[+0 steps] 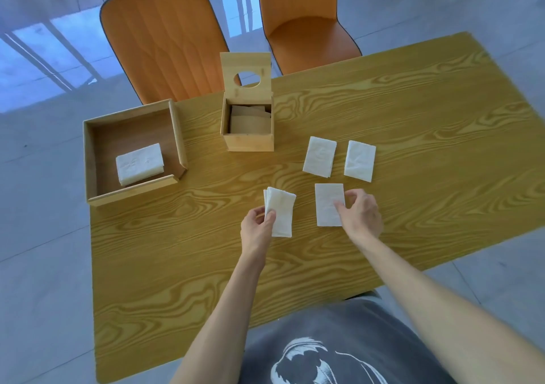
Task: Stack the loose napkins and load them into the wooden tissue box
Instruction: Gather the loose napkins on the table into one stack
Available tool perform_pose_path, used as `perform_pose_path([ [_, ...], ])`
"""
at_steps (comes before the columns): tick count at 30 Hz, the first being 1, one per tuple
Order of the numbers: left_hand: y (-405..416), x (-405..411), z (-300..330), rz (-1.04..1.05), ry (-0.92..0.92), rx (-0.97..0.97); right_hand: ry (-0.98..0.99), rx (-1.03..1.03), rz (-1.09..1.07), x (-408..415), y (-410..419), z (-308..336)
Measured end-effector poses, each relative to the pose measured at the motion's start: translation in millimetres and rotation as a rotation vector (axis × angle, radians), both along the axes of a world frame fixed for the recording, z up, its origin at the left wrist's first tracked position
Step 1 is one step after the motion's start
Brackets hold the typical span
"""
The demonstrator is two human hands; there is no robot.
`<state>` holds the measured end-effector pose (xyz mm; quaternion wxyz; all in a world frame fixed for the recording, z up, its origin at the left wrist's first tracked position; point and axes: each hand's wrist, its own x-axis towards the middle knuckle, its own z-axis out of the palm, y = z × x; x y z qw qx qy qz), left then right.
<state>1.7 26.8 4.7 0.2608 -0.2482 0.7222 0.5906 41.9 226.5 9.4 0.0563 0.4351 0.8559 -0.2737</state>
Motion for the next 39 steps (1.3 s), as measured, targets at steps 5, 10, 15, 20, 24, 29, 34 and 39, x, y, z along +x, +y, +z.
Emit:
perform_pose_path([
  [5, 4, 5, 4, 0.012, -0.029, 0.094, -0.095, -0.052, -0.053, 2, 1, 1],
  [10, 7, 11, 3, 0.036, -0.098, 0.129, -0.132, -0.082, -0.043, 1, -2, 4],
  [15, 15, 14, 4, 0.09, -0.124, 0.151, -0.116, -0.117, -0.002, 1, 3, 4],
  [20, 19, 18, 8, 0.109, -0.135, 0.173, 0.011, -0.11, 0.14, 1, 10, -2],
  [24, 22, 19, 8, 0.137, -0.151, 0.181, 0.104, -0.237, 0.154, -1, 20, -3],
  [29, 25, 17, 2, 0.213, -0.164, 0.21, 0.224, -0.518, 0.069, -3, 27, 0],
  [34, 27, 17, 1, 0.263, -0.179, 0.241, 0.35, -0.849, -0.084, -7, 17, 5],
  [39, 26, 10, 4, 0.288, -0.23, 0.266, 0.36, -0.946, -0.052, -18, -12, -1],
])
